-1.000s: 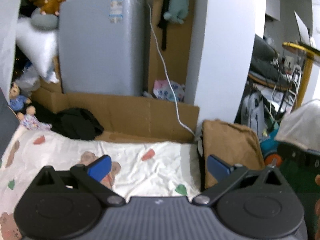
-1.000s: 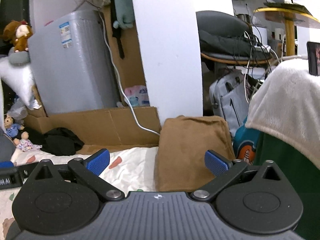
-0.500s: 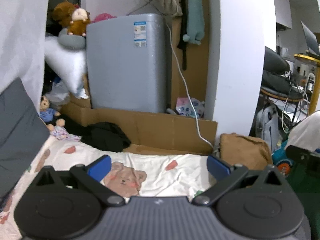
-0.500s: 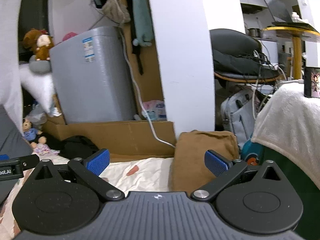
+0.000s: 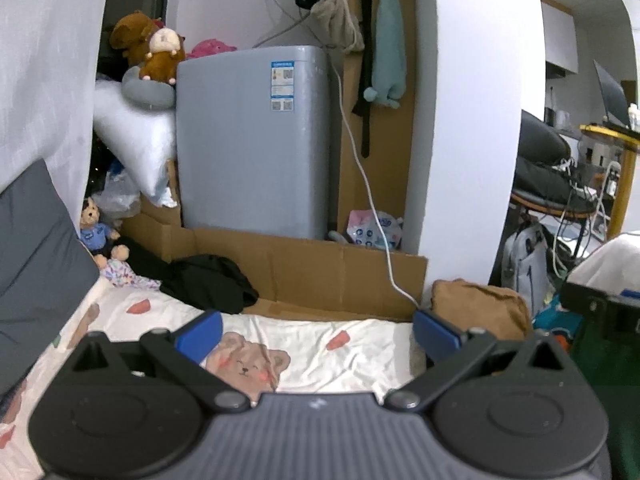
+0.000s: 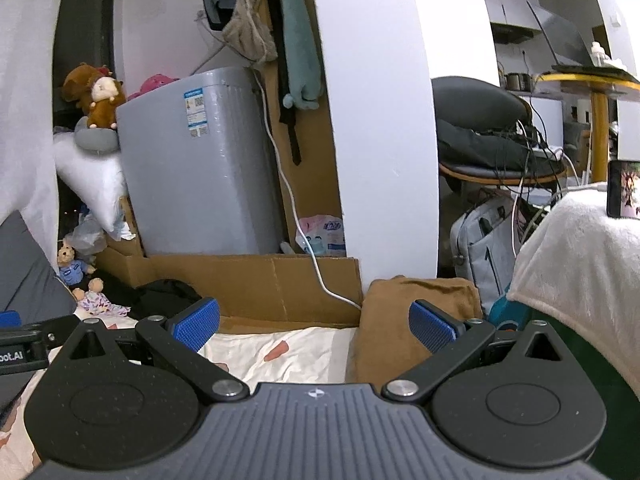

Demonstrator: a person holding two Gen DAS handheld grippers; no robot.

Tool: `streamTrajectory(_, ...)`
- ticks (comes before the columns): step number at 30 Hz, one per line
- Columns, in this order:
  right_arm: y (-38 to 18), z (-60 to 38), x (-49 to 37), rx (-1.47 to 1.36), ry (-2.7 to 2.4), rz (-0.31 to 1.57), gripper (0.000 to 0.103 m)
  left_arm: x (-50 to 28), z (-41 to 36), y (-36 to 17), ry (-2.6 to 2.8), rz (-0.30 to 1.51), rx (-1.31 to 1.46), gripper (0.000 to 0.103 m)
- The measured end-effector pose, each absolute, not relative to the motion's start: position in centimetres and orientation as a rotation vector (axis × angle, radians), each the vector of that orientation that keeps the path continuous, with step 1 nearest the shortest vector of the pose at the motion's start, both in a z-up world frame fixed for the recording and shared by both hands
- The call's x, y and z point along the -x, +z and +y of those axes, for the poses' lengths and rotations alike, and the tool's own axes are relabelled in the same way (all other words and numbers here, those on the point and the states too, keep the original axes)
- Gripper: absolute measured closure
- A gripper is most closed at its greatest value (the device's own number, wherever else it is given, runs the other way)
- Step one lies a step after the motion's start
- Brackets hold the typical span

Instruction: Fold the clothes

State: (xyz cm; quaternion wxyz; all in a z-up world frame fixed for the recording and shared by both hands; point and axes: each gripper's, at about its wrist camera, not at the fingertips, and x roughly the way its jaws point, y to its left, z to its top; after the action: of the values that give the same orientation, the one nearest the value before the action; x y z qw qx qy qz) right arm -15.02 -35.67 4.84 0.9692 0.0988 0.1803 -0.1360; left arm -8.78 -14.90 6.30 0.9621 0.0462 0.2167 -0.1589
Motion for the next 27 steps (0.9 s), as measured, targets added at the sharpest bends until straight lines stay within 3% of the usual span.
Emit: streamTrajectory(27, 4.62, -35.91, 15.30, -0.212, -0.295, 0.358, 0.000, 9.61, -14.62, 6.05, -0.308, 0.435, -0.103, 0.000)
